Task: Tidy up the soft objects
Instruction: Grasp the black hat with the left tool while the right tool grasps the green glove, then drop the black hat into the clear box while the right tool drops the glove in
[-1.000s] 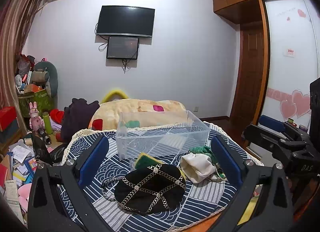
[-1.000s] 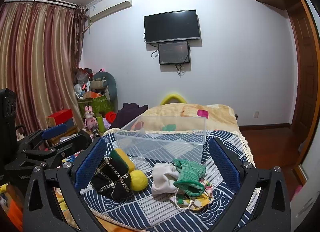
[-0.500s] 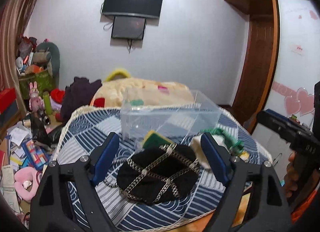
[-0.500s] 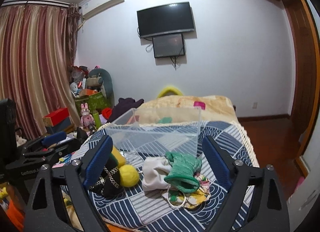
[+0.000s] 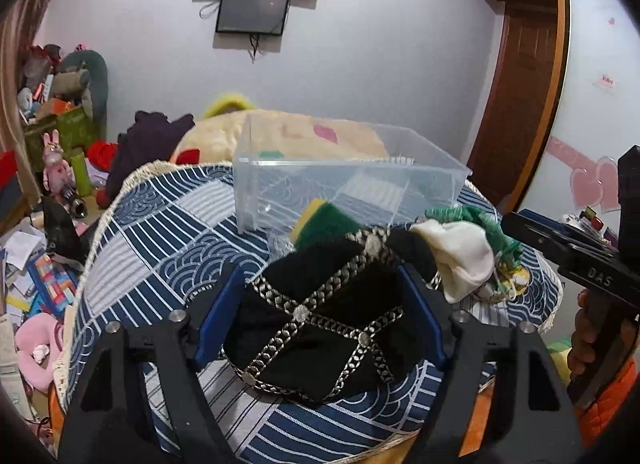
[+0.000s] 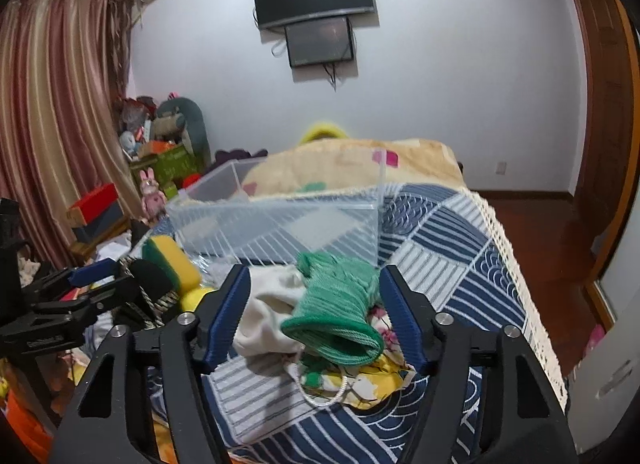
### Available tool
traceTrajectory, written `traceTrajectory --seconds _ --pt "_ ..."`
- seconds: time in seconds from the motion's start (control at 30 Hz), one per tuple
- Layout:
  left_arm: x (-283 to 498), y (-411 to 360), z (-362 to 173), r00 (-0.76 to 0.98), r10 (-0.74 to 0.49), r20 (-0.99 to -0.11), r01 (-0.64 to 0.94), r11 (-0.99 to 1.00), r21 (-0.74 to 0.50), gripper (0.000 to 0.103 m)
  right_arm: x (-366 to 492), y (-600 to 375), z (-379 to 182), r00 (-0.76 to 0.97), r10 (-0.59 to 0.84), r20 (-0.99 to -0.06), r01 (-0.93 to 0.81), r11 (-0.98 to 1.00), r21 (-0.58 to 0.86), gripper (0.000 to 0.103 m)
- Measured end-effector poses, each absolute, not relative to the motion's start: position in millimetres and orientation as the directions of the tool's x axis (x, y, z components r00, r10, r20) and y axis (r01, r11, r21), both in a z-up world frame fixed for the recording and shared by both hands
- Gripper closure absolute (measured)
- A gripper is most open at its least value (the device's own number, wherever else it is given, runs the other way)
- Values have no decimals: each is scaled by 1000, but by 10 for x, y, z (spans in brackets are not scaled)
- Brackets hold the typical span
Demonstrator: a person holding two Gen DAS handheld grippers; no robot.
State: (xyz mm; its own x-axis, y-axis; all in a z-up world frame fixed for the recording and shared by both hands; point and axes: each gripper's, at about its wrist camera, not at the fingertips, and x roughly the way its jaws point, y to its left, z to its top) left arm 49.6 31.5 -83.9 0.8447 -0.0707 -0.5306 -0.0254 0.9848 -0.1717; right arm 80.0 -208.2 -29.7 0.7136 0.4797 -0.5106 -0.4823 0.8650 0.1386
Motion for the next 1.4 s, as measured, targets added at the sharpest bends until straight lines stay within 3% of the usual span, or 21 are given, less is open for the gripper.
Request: traceTrajectory --seconds 0.1,0.27,0.53,0.73,0.87,1.4 --pt "542 330 -893 834 -78 -546 -25 984 -178 37 853 -2095 -366 703 469 -535 -471 870 144 52" --pt "583 353 -955 826 -86 -557 -28 981 -193 57 907 -2110 -434 689 454 -564 -460 876 144 58" --pt "486 355 -900 847 -71 -528 -38 981 -192 72 906 -2125 -444 685 454 -570 -463 875 140 81" --pt "379 371 -777 871 -56 -488 -43 981 -188 76 906 -2197 -378 701 457 -547 -451 879 156 90" --pt "312 380 -694 885 -45 -464 -47 981 -186 80 887 -2205 -339 714 456 -532 -448 881 155 91" --pt "303 427 -193 936 -6 -353 -54 986 -159 80 801 -2238 -30 762 468 -448 -458 878 137 92"
